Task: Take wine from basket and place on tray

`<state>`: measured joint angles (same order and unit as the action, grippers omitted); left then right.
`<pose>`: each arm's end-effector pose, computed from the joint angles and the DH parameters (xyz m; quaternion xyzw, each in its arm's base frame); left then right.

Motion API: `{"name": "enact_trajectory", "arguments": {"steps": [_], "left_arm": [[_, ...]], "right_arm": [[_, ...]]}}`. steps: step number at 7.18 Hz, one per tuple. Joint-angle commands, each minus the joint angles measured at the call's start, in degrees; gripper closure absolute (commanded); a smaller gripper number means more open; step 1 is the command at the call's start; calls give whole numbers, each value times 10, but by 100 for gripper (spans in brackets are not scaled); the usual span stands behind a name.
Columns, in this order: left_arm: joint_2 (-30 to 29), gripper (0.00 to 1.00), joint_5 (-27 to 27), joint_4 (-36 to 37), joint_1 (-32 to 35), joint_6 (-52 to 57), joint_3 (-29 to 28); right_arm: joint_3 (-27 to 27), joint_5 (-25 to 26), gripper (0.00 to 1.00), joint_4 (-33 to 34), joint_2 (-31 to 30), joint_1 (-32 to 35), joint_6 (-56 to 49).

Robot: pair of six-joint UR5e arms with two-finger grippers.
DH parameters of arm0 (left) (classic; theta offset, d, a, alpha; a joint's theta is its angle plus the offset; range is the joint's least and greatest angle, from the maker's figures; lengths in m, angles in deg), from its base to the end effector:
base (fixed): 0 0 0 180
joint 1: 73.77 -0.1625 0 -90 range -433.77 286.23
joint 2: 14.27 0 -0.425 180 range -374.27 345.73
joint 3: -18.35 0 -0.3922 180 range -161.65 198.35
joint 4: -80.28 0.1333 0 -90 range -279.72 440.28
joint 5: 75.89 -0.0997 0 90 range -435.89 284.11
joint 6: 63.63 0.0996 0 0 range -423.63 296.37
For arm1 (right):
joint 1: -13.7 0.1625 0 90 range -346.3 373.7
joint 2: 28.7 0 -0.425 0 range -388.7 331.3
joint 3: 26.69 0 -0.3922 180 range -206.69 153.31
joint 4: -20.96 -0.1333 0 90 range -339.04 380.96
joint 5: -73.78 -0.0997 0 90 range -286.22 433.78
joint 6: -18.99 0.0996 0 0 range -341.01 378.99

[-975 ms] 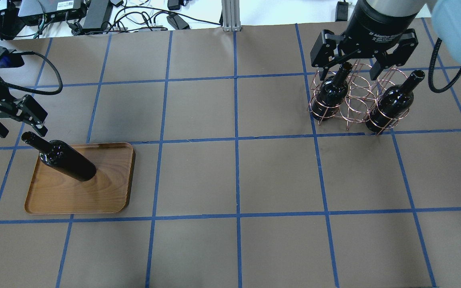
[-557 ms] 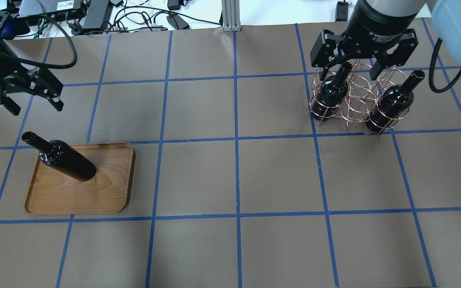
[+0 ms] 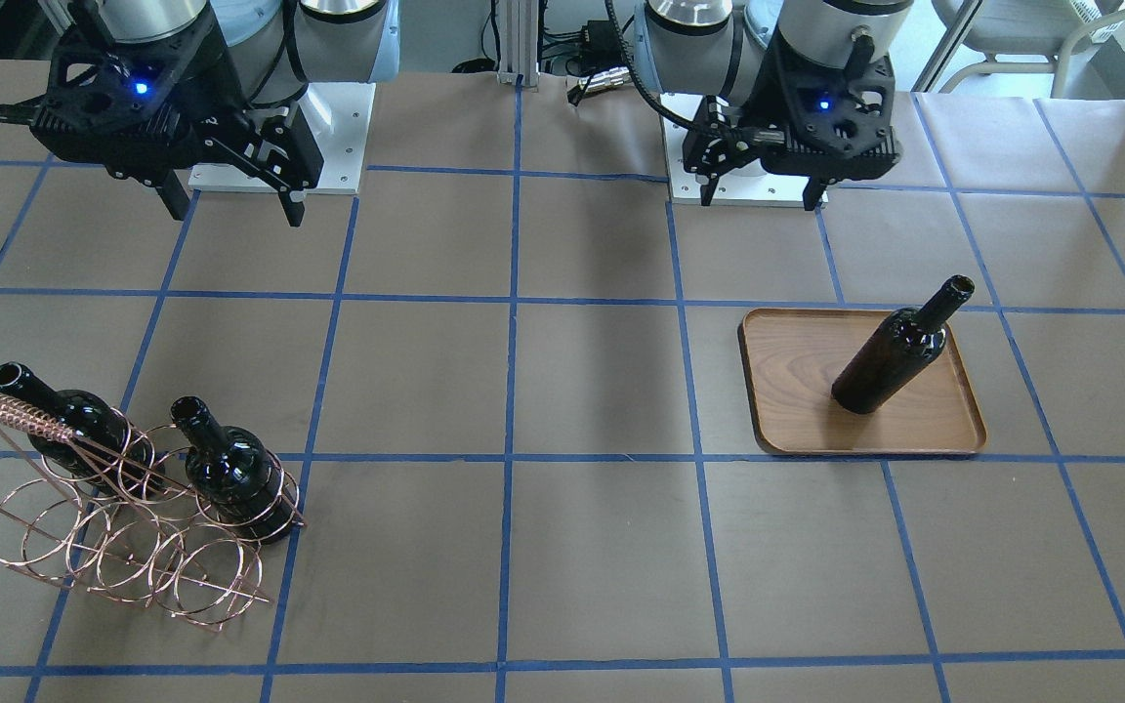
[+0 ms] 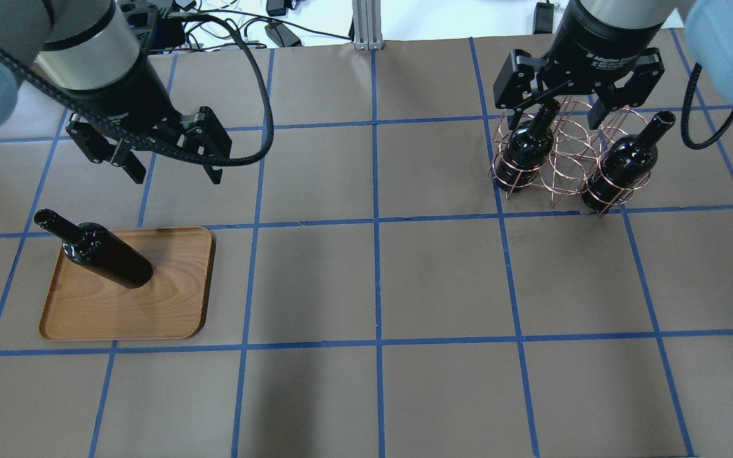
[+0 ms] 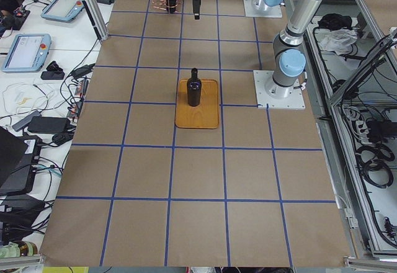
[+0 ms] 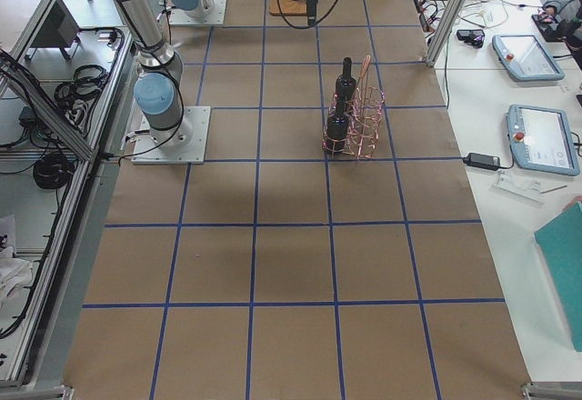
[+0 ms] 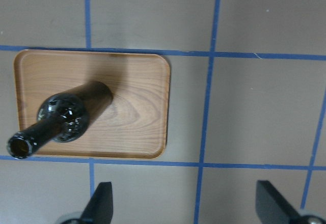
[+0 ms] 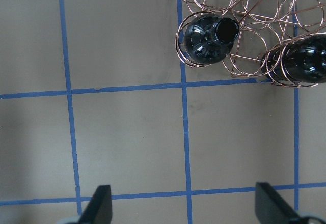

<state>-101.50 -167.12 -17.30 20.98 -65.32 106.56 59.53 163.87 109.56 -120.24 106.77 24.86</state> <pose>-0.1692 -0.4523 0.5135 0.0270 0.9992 0.0257 0.0122 0.1589 -0.4775 0.5312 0.0244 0.9991 -0.0342 0.0019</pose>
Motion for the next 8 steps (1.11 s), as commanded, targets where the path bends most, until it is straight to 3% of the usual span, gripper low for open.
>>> {"name": "enact_trajectory", "arguments": {"steps": [1,4,8], "left_arm": [[7,0,0,1,16,1,1],[9,0,33,33,16,0,17],[10,0,35,50,16,2,41]], "right_arm": [[2,0,0,1,-2,0,0],[2,0,0,1,-2,0,0],[4,0,0,0,-2,0,-1]]}}
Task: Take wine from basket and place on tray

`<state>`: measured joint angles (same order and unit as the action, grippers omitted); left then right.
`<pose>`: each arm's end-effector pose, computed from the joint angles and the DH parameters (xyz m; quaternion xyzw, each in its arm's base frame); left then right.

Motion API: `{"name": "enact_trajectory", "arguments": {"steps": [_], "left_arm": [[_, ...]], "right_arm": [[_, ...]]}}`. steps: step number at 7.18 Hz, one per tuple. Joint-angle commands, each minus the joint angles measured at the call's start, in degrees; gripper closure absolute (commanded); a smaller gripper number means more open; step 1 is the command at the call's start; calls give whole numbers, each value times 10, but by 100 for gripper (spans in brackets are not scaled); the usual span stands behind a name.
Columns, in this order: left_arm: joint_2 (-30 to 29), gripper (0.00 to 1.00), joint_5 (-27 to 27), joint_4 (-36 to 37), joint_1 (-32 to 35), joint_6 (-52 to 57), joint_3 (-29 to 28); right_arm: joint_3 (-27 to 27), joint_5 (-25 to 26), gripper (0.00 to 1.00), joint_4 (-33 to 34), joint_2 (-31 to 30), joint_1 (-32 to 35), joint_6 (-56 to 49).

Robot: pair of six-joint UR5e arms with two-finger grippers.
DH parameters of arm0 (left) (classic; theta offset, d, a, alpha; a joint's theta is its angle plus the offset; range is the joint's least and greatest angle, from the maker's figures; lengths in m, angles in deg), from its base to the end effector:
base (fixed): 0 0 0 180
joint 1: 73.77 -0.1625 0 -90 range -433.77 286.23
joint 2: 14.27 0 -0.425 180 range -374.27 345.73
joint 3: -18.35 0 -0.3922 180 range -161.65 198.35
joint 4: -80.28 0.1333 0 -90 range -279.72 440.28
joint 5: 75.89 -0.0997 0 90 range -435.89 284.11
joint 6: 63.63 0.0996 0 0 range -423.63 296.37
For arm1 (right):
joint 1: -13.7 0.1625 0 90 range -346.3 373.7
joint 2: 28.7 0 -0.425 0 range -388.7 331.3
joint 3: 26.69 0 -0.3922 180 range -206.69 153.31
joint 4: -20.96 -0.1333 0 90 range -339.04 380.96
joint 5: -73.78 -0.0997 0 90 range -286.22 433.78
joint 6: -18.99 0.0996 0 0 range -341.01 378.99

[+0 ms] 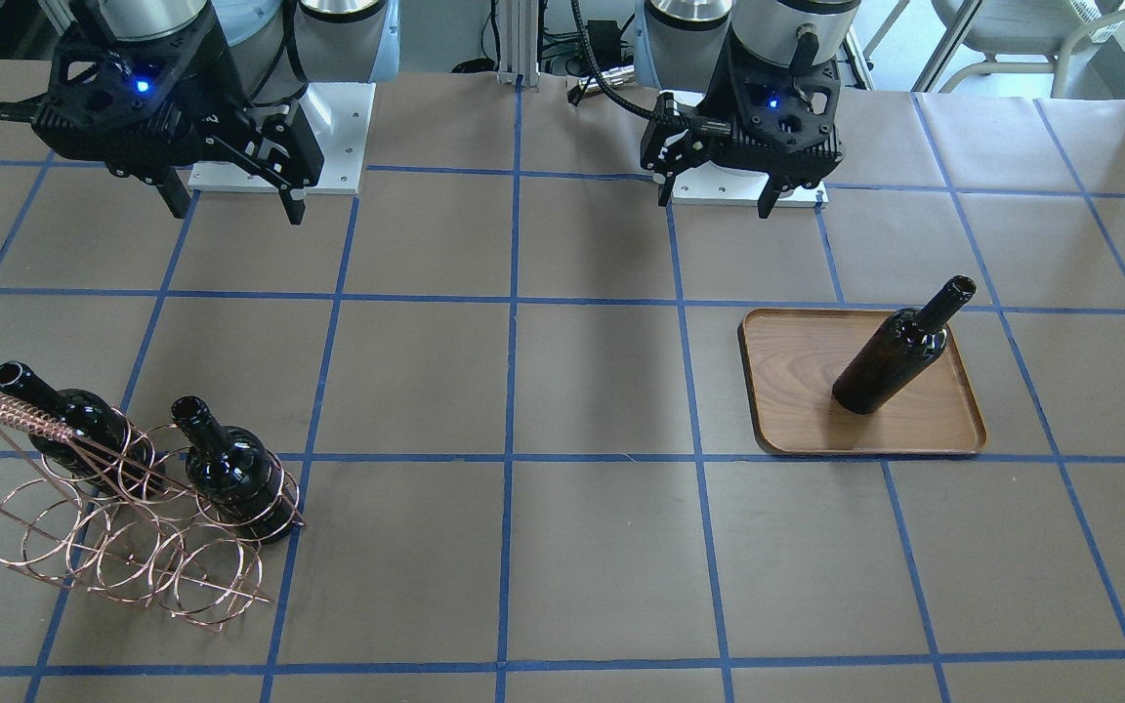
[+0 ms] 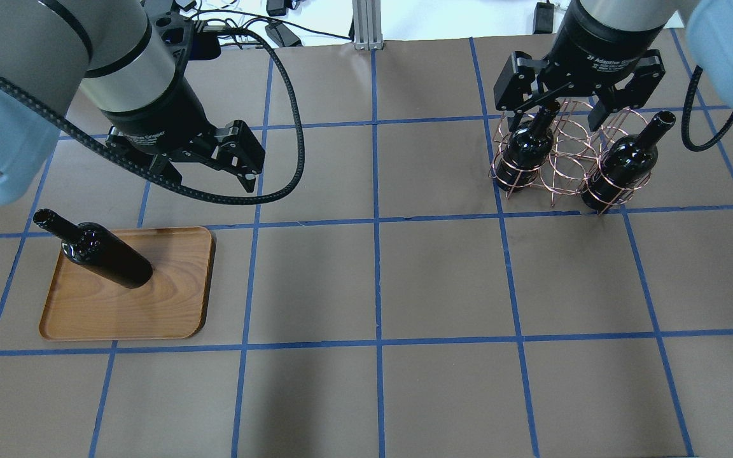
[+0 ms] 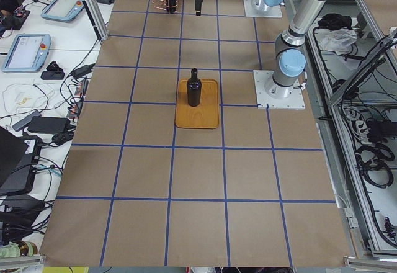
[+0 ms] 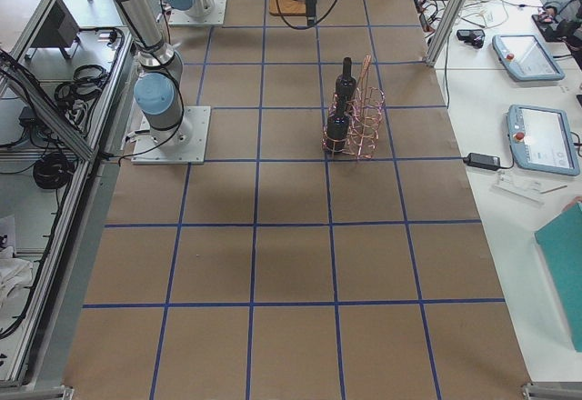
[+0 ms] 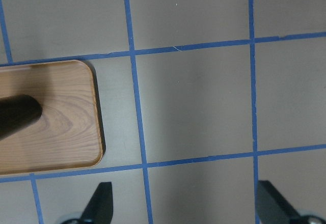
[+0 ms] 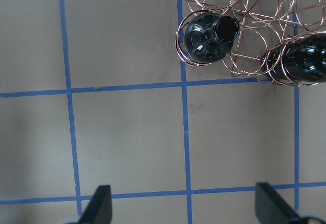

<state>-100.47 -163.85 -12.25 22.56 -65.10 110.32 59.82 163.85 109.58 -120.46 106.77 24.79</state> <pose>-0.1870 -0.4444 0.4983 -0.0423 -0.9989 -0.0073 0.0173 0.1589 -0.4759 0.5305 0.0238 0.9991 -0.0337 0.0020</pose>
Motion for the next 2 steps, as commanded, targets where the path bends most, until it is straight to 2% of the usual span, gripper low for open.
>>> {"name": "enact_trajectory", "arguments": {"steps": [1,2], "left_arm": [[2,0,-1,0,0,0,8],[2,0,-1,0,0,0,8]], "right_arm": [[1,0,0,0,0,0,0],[1,0,0,0,0,0,0]]}}
